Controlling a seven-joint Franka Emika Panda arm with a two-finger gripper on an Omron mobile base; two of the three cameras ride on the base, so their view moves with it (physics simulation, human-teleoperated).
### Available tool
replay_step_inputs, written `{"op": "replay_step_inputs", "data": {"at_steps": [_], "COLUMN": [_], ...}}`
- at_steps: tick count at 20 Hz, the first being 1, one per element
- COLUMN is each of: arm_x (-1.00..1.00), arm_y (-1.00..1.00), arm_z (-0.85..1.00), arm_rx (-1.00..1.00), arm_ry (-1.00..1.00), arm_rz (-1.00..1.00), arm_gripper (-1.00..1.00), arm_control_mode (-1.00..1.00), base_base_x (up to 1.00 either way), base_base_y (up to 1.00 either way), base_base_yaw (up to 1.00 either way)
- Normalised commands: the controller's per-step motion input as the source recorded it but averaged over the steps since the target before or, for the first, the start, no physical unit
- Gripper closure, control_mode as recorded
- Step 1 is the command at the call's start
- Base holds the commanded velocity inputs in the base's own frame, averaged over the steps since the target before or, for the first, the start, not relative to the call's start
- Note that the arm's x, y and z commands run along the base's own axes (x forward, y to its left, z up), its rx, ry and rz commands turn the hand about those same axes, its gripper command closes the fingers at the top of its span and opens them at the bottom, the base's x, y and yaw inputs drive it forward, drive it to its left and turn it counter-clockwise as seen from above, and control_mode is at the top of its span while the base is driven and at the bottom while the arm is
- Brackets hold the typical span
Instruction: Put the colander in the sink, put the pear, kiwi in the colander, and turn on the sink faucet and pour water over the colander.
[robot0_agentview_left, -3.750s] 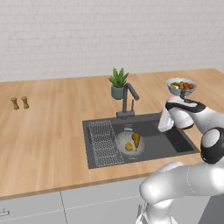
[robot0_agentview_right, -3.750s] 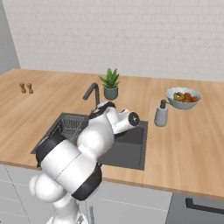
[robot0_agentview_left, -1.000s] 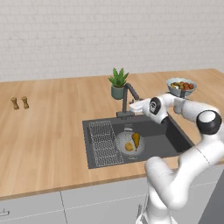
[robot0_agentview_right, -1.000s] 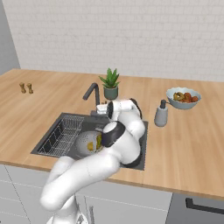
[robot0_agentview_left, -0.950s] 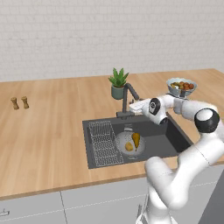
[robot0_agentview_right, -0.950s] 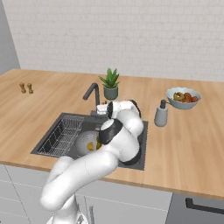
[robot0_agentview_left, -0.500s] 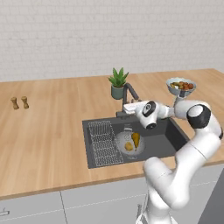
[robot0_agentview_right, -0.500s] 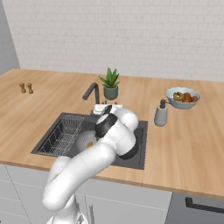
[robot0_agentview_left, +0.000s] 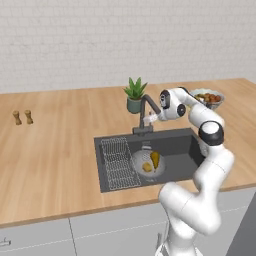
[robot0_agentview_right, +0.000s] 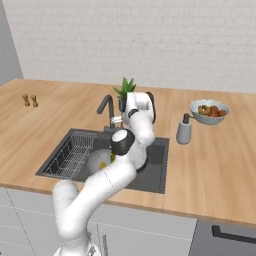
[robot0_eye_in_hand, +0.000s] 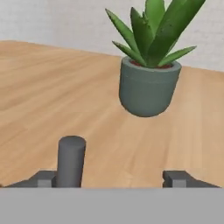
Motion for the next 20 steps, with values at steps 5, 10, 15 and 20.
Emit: {"op": "replay_step_inputs", "data": {"at_steps": [5, 10, 15, 20], "arm_x": [0.13, 0.16, 0.08, -0.10], "arm_y": [-0.51, -0.60, -0.67, -0.99], "arm_z": [-0.27, -0.35, -0.25, 0.18], "arm_rx": [0.15, 0.25, 0.20, 0.32], "arm_ry": [-0.24, -0.35, -0.25, 0.00], "arm_rz": [-0.48, -0.61, -0.60, -0.21], "arm_gripper": [1.00, 1.00, 1.00, 1.00], "arm_control_mode": [-1.00, -1.00, -1.00, -1.00], "base_base_x": [0.00, 0.00, 0.00, 0.00], "base_base_y": [0.00, 0.00, 0.00, 0.00], "base_base_yaw": [0.00, 0.00, 0.00, 0.00]}}
